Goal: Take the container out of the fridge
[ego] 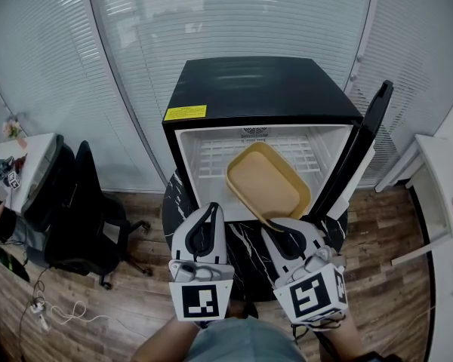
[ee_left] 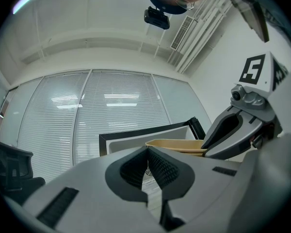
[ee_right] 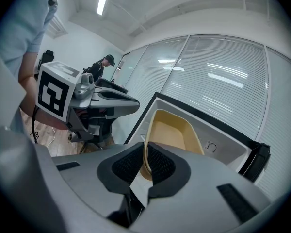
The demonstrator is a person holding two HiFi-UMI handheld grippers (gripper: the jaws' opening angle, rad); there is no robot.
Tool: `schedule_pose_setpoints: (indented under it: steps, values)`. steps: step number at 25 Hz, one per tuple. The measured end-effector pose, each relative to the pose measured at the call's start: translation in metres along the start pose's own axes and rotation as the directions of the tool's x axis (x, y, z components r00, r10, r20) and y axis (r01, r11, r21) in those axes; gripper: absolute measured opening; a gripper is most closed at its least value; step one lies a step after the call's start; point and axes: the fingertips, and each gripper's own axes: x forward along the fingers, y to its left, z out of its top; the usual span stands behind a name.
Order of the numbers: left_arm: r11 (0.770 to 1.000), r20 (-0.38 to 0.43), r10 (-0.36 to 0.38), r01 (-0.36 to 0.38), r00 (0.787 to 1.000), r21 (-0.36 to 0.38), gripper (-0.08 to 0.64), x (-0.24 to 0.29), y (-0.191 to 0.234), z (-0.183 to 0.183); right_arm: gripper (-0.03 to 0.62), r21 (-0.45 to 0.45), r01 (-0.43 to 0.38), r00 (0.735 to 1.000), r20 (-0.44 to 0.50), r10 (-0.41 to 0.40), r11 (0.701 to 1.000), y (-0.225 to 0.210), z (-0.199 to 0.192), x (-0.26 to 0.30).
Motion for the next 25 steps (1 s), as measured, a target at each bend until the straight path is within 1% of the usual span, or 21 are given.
schedule_pose_setpoints:
  steps: [6,8,12,14,19,25]
  values:
    - [1.000,-0.001,0.003,-0.003,1.000,-0.007,0.017,-0.0012,0.0002,0.0007,0.041,0.004,-0.004,1.000,-0.001,0.004,1.000,0.0001,0.0012,-0.0025]
    - [1.000,-0.001,-0.001,0.001,1.000,0.003,0.017,-0.0010,0.0000,0.0013,0.041,0.009,-0.004,1.000,0.008,0.004,1.000,-0.0006,0.0028,-0.0032]
    - [1.000,-0.001,0.003,-0.003,1.000,-0.011,0.017,-0.0022,0.0001,0.0008,0.041,0.013,0.001,1.000,0.017,-0.001,1.000,-0.0011,0.0049,-0.0042]
    - [0.999,0.003,0.010,-0.010,1.000,-0.030,0.016,-0.0031,0.0007,0.0011,0.041,0.012,0.003,1.000,0.019,-0.004,1.000,-0.0009,0.0057,-0.0047]
    - [1.000,-0.002,0.000,0.000,1.000,0.007,0.017,-0.0038,0.0005,0.0019,0.041,0.019,0.009,1.000,0.028,-0.009,1.000,-0.0020,0.0077,-0.0061]
    - [1.000,0.007,0.006,-0.006,1.000,-0.012,0.017,-0.0032,0.0007,0.0029,0.041,0.021,0.010,0.999,0.037,-0.011,1.000,-0.0029,0.0093,-0.0064]
